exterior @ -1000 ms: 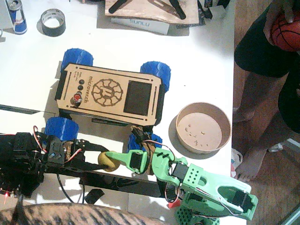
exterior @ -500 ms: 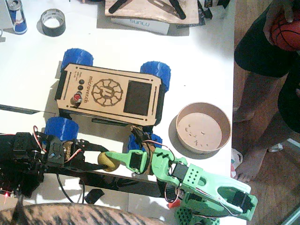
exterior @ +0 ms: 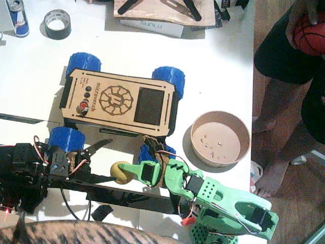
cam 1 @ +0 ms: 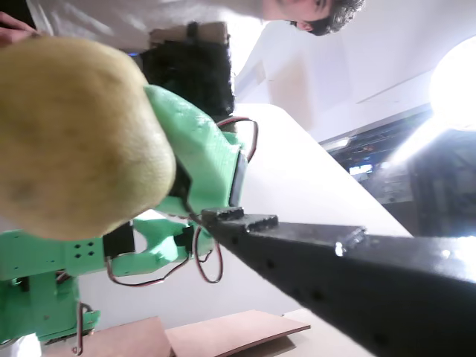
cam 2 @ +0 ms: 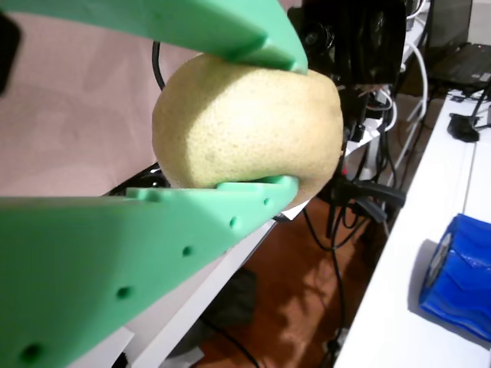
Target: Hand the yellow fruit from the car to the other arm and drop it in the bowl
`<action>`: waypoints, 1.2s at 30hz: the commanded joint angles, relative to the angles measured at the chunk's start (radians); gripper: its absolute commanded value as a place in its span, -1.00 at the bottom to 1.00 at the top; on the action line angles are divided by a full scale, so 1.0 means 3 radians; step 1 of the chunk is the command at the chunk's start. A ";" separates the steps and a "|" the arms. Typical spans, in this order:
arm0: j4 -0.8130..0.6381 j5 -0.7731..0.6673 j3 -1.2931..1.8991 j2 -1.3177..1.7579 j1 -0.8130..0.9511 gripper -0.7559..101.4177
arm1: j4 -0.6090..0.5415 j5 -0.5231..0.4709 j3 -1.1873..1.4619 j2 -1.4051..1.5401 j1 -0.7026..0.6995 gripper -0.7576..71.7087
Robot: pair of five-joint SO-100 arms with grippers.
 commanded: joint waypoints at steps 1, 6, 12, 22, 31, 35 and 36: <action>0.0026 -0.0026 -0.0046 0.0056 0.0020 0.07 | -0.0005 -0.0046 -0.0077 0.0128 0.0046 -0.98; 0.0036 -0.0026 -0.0046 0.0056 0.0020 0.09 | -0.0015 -0.0041 -0.0118 0.0225 0.0322 -0.98; 0.0010 0.0010 -0.0066 0.0102 -0.0010 0.11 | 0.0118 -0.0031 -0.0164 0.0317 0.0972 -0.98; 0.0317 0.0026 -0.0102 0.0235 -0.0665 0.07 | 0.0532 0.0701 -0.0844 -0.0404 0.2173 -0.98; 0.0568 0.0614 -0.0107 0.0240 -0.1749 -0.04 | 0.0665 0.1432 -0.1554 -0.1396 0.3048 -0.98; 0.1381 0.1519 -0.0322 0.0322 -0.2362 -0.20 | 0.0685 0.1698 -0.1851 -0.1974 0.3329 -0.98; 0.1626 0.1739 -0.0399 0.0327 -0.2546 -0.23 | 0.0706 0.1774 -0.1933 -0.2132 0.3390 -0.98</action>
